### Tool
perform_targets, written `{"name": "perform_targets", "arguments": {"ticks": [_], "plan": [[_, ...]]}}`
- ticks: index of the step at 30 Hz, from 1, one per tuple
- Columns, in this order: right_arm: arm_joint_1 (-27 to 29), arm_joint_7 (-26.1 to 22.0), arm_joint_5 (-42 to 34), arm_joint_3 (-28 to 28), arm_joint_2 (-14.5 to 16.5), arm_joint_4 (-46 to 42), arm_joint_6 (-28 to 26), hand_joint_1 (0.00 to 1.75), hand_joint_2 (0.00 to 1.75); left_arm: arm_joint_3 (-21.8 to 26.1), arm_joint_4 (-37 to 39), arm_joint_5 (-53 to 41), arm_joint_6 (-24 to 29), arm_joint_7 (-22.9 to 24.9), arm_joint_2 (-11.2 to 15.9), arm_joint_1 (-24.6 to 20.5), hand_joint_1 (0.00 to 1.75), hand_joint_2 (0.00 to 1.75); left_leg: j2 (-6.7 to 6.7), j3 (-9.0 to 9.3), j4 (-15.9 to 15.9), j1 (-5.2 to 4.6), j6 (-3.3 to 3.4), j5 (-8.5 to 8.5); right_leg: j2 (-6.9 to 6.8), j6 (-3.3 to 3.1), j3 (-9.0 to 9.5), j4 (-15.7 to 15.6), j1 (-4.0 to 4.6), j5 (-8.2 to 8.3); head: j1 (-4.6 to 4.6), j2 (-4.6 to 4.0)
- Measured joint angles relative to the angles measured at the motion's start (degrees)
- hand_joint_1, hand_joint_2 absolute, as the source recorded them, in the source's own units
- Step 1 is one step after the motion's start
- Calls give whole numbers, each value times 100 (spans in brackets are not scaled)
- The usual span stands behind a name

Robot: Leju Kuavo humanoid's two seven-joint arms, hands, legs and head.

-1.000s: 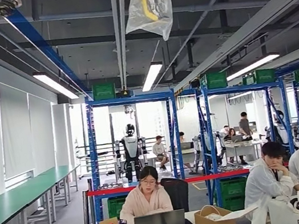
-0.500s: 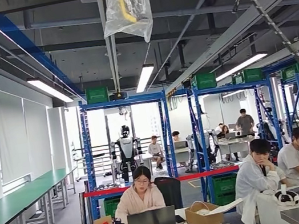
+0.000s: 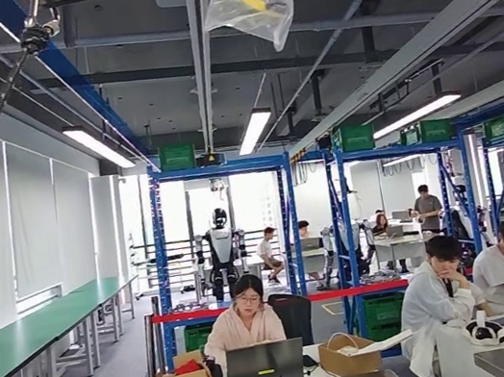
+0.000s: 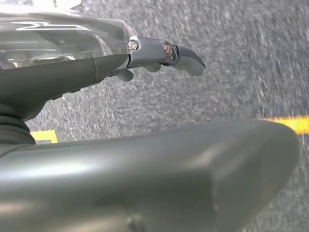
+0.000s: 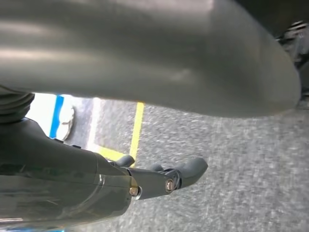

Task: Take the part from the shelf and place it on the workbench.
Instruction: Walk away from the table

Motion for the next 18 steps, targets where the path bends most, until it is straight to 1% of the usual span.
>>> {"name": "perform_targets", "arguments": {"ticks": [2, 3, 4, 5, 6, 7, 8, 9, 10, 11, 12, 13, 14, 15, 16, 17, 18], "plan": [[7, 9, 25, 2, -1, 1, 3, 0, 0, 1, 1, 8, 15, 65, 2, 6, 0, 0, 6, -81, 7, -6, 11, 64, 4, 82, -258, 744, -60, -427, 1, 0], [12, 14, 48, 4, -4, 1, 2, 0, 0, 2, 1, 10, 25, 105, 1, 13, 0, 0, 10, -114, 10, -9, 6, 91, 4, 109, -338, 1033, -86, -544, 1, 0], [17, 18, 75, 9, -9, 1, -2, 0, 0, 3, 1, 12, 35, 144, 1, 17, 0, 0, 14, -141, 12, -9, -1, 114, 3, 129, -320, 1127, -105, -553, 1, 0], [21, 22, 102, 16, -16, 1, -9, 0, 0, 3, 1, 13, 41, 177, 1, 18, 0, 0, 16, -158, 13, -7, -9, 132, 3, 141, -182, 972, -121, -453, 1, 0], [22, 25, 124, 25, -27, 1, -21, 0, 0, 4, 1, 13, 43, 202, 1, 16, 0, 0, 16, -164, 13, -4, -18, 145, 4, 142, 58, 601, -130, -275, 1, 0], [22, 26, 139, 35, -39, 1, -36, 0, 0, 4, 1, 12, 43, 225, 1, 13, 0, 0, 15, -167, 11, -1, -29, 155, 7, 132, 329, 136, -133, -99, 1, 0], [21, 25, 150, 44, -52, 2, -51, 0, 0, 4, 1, 11, 43, 248, 0, 7, 0, 44, 14, -175, 14, -4, -46, 165, 11, 113, 548, -267, -124, 30, 1, 0], [17, 17, 156, 50, -66, 2, -62, 0, 0, 4, 1, 10, 42, 265, -1, 1, 0, 87, 14, -192, 17, -7, -71, 178, 16, 88, 677, -532, -113, 96, 1, 1], [14, 9, 160, 54, -81, 3, -68, 0, 0, 4, 1, 10, 40, 277, -4, -5, 0, 131, 13, -215, 18, -9, -100, 194, 20, 63, 719, -653, -99, 105, 2, 1], [12, -1, 163, 56, -96, 3, -70, 0, 0, 4, 1, 10, 38, 280, -8, -10, 0, 175, 13, -234, 15, -10, -136, 214, 22, 35, 709, -672, -83, 106, 2, 1], [10, -8, 168, 58, -108, 4, -69, 0, 0, 4, 1, 11, 34, 272, -13, -14, 0, 175, 12, -246, 12, -4, -170, 218, 19, -7, 699, -699, -86, 124, 2, 1], [11, -12, 173, 61, -119, 4, -69, 0, 0, 4, 1, 14, 31, 257, -18, -14, 0, 131, 7, -261, 34, 0, -194, 184, 10, -53, 695, -730, -90, 150, 2, 0], [14, -14, 178, 66, -126, 5, -68, 0, 0, 4, 1, 19, 28, 241, -22, -16, 0, 87, 1, -304, 129, 3, -209, 88, -1, -102, 688, -760, -95, 181, 2, 0], [17, -15, 179, 72, -134, 5, -68, 0, 44, 4, 1, 28, 22, 226, -27, -16, 0, 44, -7, -394, 341, 4, -216, -76, -13, -146, 673, -785, -100, 209, 3, 0], [20, -16, 176, 76, -141, 5, -67, 0, 87, 4, 1, 38, 13, 216, -33, -15, 0, 0, -12, -541, 684, 6, -217, -286, -21, -172, 646, -781, -89, 225, 3, 0], [24, -15, 170, 80, -152, 7, -66, 0, 131, 4, 1, 49, 3, 209, -42, -13, 0, 0, -15, -715, 1091, 6, -219, -486, -21, -190, 612, -769, -76, 236, 3, 0], [28, -15, 162, 81, -163, 10, -64, 0, 175, 4, 1, 58, -5, 207, -51, -10, 0, 0, -16, -862, 1444, 6, -224, -617, -20, -201, 580, -754, -62, 243, 3, 0]]}}
